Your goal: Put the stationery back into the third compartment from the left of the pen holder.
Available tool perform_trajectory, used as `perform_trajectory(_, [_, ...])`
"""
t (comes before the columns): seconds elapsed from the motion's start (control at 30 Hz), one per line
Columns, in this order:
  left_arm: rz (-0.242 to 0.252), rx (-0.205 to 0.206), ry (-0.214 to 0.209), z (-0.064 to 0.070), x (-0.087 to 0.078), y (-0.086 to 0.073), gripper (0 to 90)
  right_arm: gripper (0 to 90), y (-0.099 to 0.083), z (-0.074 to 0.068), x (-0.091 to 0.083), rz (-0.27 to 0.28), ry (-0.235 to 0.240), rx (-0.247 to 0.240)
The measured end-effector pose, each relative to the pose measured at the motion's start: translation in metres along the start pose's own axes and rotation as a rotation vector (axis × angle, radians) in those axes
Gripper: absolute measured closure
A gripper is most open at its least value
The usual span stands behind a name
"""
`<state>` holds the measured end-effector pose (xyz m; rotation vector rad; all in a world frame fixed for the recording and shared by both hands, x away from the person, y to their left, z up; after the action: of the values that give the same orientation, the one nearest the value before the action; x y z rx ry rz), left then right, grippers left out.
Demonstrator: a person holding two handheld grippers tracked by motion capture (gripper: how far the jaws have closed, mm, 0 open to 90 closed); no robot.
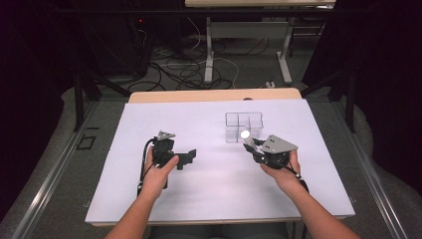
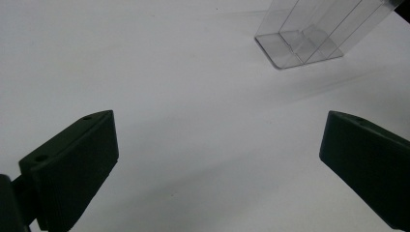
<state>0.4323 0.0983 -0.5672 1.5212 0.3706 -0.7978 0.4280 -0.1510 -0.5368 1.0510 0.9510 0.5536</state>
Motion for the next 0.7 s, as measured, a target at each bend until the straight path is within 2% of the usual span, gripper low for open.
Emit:
perform_trajectory(0.3, [0.005, -0.003, 0.003, -0.002, 0.000, 0.000, 0.4, 70.3, 0.021, 0.028, 0.001, 0.065, -0.024, 0.071])
perform_trajectory(0.43, [0.008, -0.006, 0.003, -0.003, 0.000, 0.001, 0.4, 70.2, 0.028, 0.044, 0.002, 0.075, -0.045, 0.093])
perform_trajectory(0.53, [0.007, -0.008, 0.003, -0.003, 0.000, 0.001, 0.4, 70.3, 0.032, 0.054, 0.002, 0.082, -0.059, 0.127])
perform_trajectory(0.7, [0.002, -0.004, 0.007, -0.003, 0.001, 0.000, 0.4, 70.3, 0.039, 0.066, 0.006, 0.088, -0.074, 0.142])
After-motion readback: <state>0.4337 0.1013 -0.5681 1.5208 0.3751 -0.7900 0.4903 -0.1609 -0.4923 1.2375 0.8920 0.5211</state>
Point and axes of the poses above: each handheld gripper's, and its own axes: x roughly forward along the jaws, y roughly out of its top, z roughly to its right, the point moved 9 cm from there along x, roughly forward along the jaws, and after that the axes turned 15 degrees about y, right-handed, at the moved point
